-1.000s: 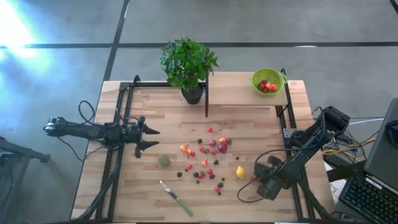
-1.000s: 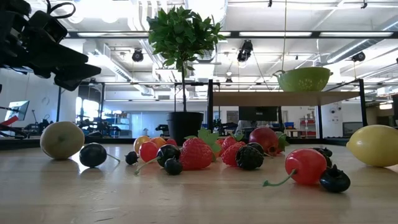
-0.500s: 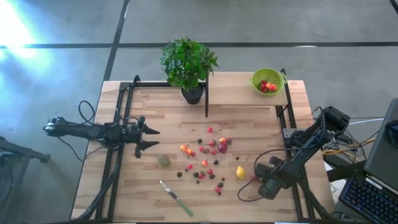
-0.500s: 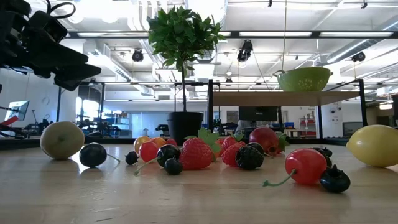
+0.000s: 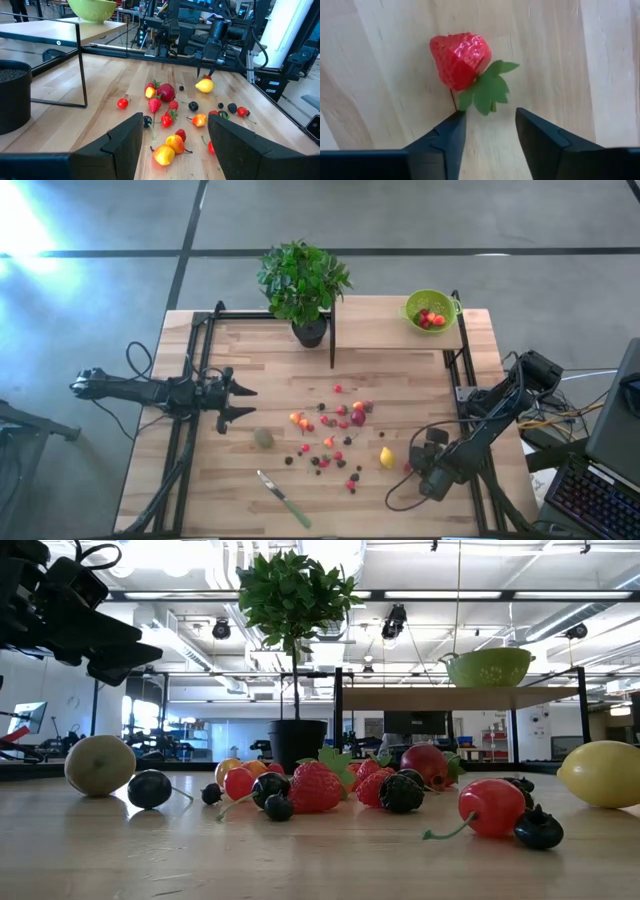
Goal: Pick & Place Fruit
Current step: Put the strawberry into the green strainer bowl on the shelf
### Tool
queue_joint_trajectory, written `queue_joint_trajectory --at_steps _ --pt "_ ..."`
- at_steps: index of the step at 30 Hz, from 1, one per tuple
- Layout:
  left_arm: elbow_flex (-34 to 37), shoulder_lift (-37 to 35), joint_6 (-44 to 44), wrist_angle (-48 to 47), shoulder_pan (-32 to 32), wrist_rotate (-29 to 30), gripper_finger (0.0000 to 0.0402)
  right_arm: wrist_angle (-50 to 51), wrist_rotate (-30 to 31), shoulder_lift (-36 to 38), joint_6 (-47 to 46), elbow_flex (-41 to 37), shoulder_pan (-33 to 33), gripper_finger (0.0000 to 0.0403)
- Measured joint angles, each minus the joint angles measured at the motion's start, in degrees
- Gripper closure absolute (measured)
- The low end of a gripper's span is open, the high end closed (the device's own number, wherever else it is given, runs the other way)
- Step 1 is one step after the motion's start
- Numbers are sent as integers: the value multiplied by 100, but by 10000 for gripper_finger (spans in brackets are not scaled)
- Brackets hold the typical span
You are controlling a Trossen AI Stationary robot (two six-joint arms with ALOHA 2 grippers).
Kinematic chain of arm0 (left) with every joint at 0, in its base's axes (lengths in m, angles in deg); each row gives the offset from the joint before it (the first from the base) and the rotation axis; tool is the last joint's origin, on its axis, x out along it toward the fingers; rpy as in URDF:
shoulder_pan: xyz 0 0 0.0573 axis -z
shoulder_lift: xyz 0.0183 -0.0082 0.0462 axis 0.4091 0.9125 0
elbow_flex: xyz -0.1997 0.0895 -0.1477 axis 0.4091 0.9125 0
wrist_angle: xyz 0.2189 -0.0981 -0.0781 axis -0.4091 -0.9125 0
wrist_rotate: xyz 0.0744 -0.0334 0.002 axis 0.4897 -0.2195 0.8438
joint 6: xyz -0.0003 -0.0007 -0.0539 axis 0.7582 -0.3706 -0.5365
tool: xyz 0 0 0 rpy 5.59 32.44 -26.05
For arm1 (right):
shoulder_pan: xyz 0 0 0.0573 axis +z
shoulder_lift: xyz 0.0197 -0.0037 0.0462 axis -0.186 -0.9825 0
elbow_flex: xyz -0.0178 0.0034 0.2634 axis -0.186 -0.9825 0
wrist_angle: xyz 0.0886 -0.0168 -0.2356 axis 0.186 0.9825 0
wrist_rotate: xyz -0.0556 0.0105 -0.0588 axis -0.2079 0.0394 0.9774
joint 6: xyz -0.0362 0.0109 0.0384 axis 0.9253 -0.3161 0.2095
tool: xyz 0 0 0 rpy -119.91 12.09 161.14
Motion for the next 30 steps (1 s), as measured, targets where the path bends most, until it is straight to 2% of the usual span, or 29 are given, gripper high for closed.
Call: queue_joint_trajectory --at_steps 4,8,19,23,26,30 --pt "0 -2 0 -1 -1 1 172 8 25 0 16 0 -8 212" --pt "-2 -2 0 0 0 2 172 6 166 0 159 0 -1 210" --pt "-1 -1 0 0 -1 1 172 -301 284 0 337 0 -3 272" --pt "0 -1 0 0 0 0 172 -301 14 0 -49 0 -3 285" --pt "0 -2 0 0 0 0 172 -308 -136 0 -141 0 -2 279" --pt "0 -1 -1 0 -1 0 172 -325 -107 -2 -132 0 -3 253"
